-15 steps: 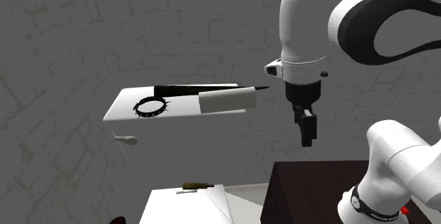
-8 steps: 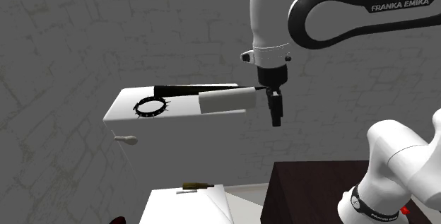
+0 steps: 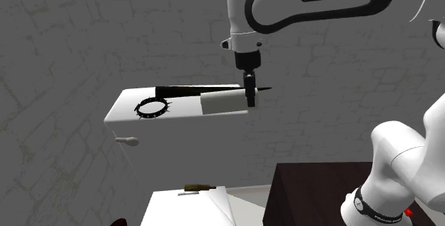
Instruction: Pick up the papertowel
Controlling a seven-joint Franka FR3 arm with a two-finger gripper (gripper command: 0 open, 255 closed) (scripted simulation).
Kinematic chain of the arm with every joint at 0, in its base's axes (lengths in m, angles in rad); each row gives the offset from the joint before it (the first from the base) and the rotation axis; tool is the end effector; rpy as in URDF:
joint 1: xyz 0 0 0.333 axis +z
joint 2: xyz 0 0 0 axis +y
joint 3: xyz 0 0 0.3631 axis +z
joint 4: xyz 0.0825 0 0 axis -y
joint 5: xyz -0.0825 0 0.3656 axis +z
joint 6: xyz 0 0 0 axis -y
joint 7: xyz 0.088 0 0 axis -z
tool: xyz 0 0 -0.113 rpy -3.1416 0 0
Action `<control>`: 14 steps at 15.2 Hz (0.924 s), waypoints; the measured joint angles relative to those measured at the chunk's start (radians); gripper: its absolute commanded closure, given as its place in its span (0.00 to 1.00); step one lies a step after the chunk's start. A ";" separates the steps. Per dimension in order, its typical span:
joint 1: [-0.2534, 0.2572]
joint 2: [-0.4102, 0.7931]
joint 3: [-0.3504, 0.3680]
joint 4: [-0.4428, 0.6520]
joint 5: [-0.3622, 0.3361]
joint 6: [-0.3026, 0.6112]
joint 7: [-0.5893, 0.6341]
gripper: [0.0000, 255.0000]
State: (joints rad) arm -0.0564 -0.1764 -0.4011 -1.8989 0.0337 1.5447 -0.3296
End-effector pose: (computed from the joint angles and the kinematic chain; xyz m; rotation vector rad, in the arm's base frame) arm 0.4091 -0.2145 0.5978 -2.9621 0.1751 0.2059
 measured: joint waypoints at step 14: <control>-0.079 0.344 -0.090 0.313 0.168 -0.011 -0.217 0.00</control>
State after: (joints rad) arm -0.1354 0.1680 -0.4916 -1.5863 0.2017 1.5333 -0.5462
